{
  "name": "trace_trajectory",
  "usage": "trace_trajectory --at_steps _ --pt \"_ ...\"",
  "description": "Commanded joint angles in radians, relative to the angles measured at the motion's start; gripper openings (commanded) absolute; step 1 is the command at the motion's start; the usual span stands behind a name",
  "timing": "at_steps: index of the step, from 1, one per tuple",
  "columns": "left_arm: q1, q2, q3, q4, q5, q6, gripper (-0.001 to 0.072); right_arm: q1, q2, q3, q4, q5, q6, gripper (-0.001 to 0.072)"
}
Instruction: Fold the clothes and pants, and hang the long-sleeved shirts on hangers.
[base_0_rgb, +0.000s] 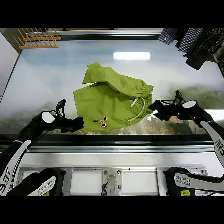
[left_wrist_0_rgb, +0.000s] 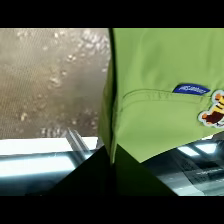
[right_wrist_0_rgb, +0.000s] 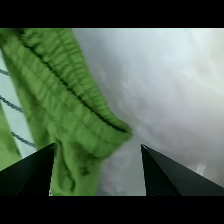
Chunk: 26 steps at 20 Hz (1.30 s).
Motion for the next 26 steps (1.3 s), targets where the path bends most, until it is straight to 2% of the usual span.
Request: trace_trajectory --at_steps 1,2,3,4,5,7,10,13,16,19,22,26 --pt "0.002 0.009 -0.005 0.001 0.001 0.000 0.0004 0.077 -0.054 -0.010 0.140 -0.122 -0.096 0.0580" --pt "0.002 0.009 -0.005 0.001 0.001 0.000 0.0004 0.088 -0.054 -0.010 0.141 -0.134 -0.103 0.0576" --pt "0.002 0.009 -0.005 0.002 0.001 0.000 0.0004 0.094 -0.054 -0.010 0.140 -0.134 -0.115 0.0509" --pt "0.002 0.009 -0.005 0.002 0.000 0.000 0.0004 0.094 -0.053 -0.010 0.137 -0.133 -0.132 0.0272" --pt "0.002 0.009 -0.004 0.002 0.001 0.000 0.0004 0.094 -0.051 -0.010 0.137 -0.130 -0.169 0.0092" --pt "0.002 0.009 0.010 0.006 -0.002 0.001 0.0004 0.092 -0.031 -0.006 0.128 -0.121 -0.226 0.0026" --pt "0.032 0.050 0.137 0.023 -0.051 0.000 0.0004 0.087 0.073 0.063 -0.017 -0.053 -0.241 0.0025" --pt "0.101 0.182 0.387 0.030 -0.100 0.001 0.0003 0.072 0.249 0.243 -0.152 0.083 -0.241 0.0025" --pt "0.153 0.319 0.669 0.029 -0.092 0.001 0.0004 0.072 0.424 0.452 -0.155 0.206 -0.232 0.0025" --pt "0.164 0.438 0.896 0.031 -0.038 0.002 0.0004 0.072 0.588 0.588 -0.126 0.231 -0.182 0.0025" --pt "0.164 0.551 1.011 0.031 0.041 0.002 0.0004 0.072 0.733 0.624 -0.085 0.230 -0.159 0.0025" --pt "0.164 0.629 1.089 0.031 0.106 0.002 0.0004 0.072 0.870 0.624 -0.085 0.235 -0.055 0.0025"
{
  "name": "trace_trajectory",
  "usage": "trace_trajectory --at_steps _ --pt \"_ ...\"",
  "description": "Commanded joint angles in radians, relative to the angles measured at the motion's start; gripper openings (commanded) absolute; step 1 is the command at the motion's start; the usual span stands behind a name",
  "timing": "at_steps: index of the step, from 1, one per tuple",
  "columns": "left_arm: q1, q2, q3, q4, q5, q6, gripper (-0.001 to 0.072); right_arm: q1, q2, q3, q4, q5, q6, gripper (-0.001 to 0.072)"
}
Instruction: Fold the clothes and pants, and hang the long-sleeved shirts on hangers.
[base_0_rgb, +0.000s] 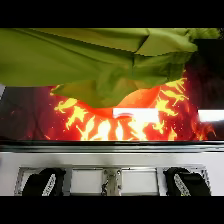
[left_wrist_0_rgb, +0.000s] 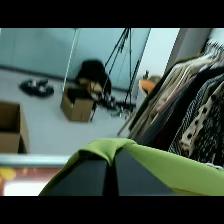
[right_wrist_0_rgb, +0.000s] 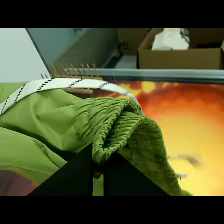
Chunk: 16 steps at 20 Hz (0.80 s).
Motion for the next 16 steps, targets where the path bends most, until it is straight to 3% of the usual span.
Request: trace_trajectory --at_steps 1,6,10,13,16 --pt "0.002 0.059 0.095 0.005 0.068 0.000 0.0004 0.000 0.122 0.018 0.004 0.015 0.099 0.0025" --pt "0.002 -0.089 0.206 0.003 0.060 0.000 0.0004 -0.001 0.147 0.017 -0.004 0.162 0.270 0.0025" --pt "-0.005 -0.323 0.281 -0.006 0.034 -0.001 0.0004 0.000 0.026 0.016 -0.105 0.370 0.436 0.0025" --pt "-0.085 -0.538 0.322 -0.003 0.010 0.000 0.0004 0.000 -0.154 0.016 -0.214 0.472 0.433 0.0025" --pt "-0.181 -0.764 0.349 0.005 0.009 0.020 0.0004 0.000 -0.368 0.016 -0.308 0.466 0.369 0.0026"
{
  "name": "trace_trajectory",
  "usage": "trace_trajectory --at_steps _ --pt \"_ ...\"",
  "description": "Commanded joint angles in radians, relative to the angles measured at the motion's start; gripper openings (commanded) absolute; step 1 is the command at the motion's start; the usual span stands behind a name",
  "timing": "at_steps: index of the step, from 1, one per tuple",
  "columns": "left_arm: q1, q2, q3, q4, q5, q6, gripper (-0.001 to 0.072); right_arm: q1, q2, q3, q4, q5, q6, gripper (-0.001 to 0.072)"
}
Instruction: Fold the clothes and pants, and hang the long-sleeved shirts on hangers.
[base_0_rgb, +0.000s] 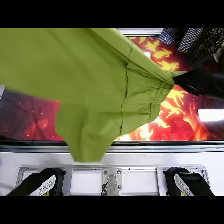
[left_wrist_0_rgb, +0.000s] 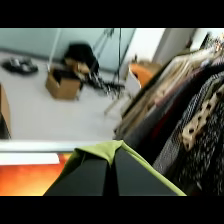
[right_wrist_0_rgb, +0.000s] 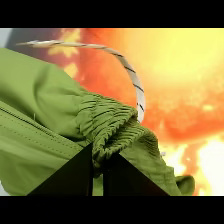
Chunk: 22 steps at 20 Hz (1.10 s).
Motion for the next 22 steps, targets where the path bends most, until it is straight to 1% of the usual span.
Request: trace_trajectory --at_steps 1,3,7,9,11,12,14,15,16,18,22 --pt "-0.093 -0.264 0.041 0.008 -0.007 0.023 0.0004 -0.001 -0.243 0.000 -0.143 0.056 -0.027 0.0025" --pt "-0.120 -0.385 0.055 0.008 -0.006 0.023 0.0004 -0.001 -0.383 0.000 -0.187 -0.006 -0.027 0.0026" --pt "-0.119 -0.541 0.058 0.008 -0.031 0.022 0.0004 -0.001 -0.560 0.000 -0.187 -0.214 -0.045 0.0025" --pt "-0.097 -0.573 0.058 0.008 -0.097 0.020 0.0003 -0.001 -0.591 0.000 -0.189 -0.267 -0.051 0.0025" --pt "-0.064 -0.572 0.058 0.010 -0.167 0.006 0.0002 0.000 -0.582 0.000 -0.190 -0.274 -0.064 0.0026" --pt "-0.047 -0.560 0.058 0.020 -0.209 0.004 0.0002 0.000 -0.567 0.000 -0.190 -0.261 -0.065 0.0026" --pt "-0.034 -0.507 0.034 0.114 -0.294 0.003 0.0002 0.002 -0.528 0.000 -0.191 -0.208 -0.083 0.0025" --pt "-0.035 -0.459 -0.019 0.174 -0.316 0.003 0.0003 0.008 -0.507 -0.001 -0.201 -0.177 -0.104 0.0025" --pt "-0.037 -0.404 -0.094 0.219 -0.320 0.003 0.0003 0.016 -0.491 -0.002 -0.225 -0.146 -0.106 0.0025" --pt "-0.040 -0.285 -0.278 0.245 -0.306 0.003 0.0003 0.033 -0.460 -0.021 -0.297 -0.086 -0.105 0.0026" --pt "-0.039 -0.065 -0.687 0.272 -0.230 0.003 0.0003 0.063 -0.387 -0.156 -0.310 -0.053 -0.105 0.0025"
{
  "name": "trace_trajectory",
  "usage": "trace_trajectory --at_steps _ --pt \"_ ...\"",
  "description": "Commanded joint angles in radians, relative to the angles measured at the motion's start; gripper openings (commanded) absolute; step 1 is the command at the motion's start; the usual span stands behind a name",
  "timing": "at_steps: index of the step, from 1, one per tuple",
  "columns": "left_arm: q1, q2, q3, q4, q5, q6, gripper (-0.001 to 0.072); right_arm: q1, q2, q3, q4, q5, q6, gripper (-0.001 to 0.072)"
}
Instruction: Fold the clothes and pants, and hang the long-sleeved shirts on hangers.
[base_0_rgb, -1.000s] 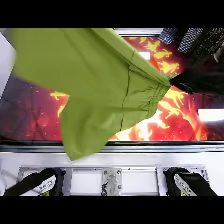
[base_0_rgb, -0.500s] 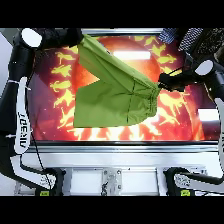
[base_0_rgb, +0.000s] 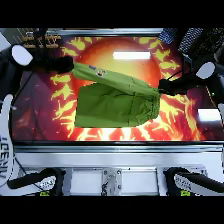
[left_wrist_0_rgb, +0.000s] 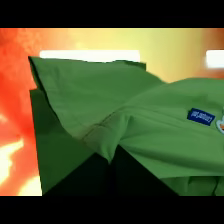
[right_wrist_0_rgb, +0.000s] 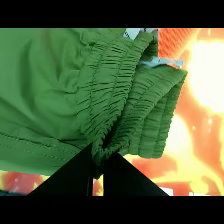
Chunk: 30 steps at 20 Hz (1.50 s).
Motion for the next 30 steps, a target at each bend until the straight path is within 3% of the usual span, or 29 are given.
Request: trace_trajectory --at_steps 1,4,9,12,18,19,20,21,22,23,27,29,30 --pt "0.002 0.174 -0.341 0.051 0.040 0.000 0.0003 0.027 0.062 -0.128 -0.033 0.040 -0.003 0.0025" --pt "0.002 0.267 -0.614 0.047 0.098 0.000 0.0003 0.052 0.088 -0.280 -0.033 0.011 0.000 0.0026" --pt "-0.003 0.322 -0.904 0.012 0.209 0.000 0.0003 0.068 0.087 -0.512 -0.033 -0.259 0.000 0.0026" --pt "-0.042 0.322 -0.978 0.013 0.279 0.000 0.0003 0.068 0.086 -0.585 -0.032 -0.406 0.000 0.0026" --pt "-0.141 0.322 -0.995 0.023 0.288 -0.001 0.0004 0.068 0.075 -0.590 -0.024 -0.415 0.000 0.0028" --pt "-0.138 0.322 -0.995 0.023 0.282 -0.001 0.0025 0.068 0.075 -0.590 -0.017 -0.415 0.000 0.0030" --pt "-0.126 0.323 -0.990 0.016 0.269 -0.002 0.0311 0.068 0.075 -0.590 0.006 -0.415 -0.001 0.0044" --pt "-0.109 0.323 -0.972 0.015 0.242 -0.010 0.0506 0.065 0.078 -0.587 0.038 -0.414 -0.014 0.0205" --pt "-0.084 0.328 -0.938 0.015 0.203 -0.016 0.0514 0.059 0.085 -0.577 0.074 -0.405 -0.042 0.0469" --pt "-0.057 0.348 -0.899 0.016 0.164 -0.016 0.0515 0.045 0.100 -0.556 0.111 -0.370 -0.078 0.0629" --pt "0.042 0.484 -0.756 0.014 0.028 -0.017 0.0515 -0.104 0.178 -0.441 0.135 -0.143 -0.180 0.0650" --pt "0.048 0.546 -0.731 0.010 0.021 -0.018 0.0513 -0.218 0.173 -0.422 0.193 -0.087 -0.285 0.0650" --pt "0.044 0.568 -0.734 -0.014 0.030 -0.018 0.0446 -0.275 0.150 -0.422 0.242 -0.077 -0.338 0.0650"
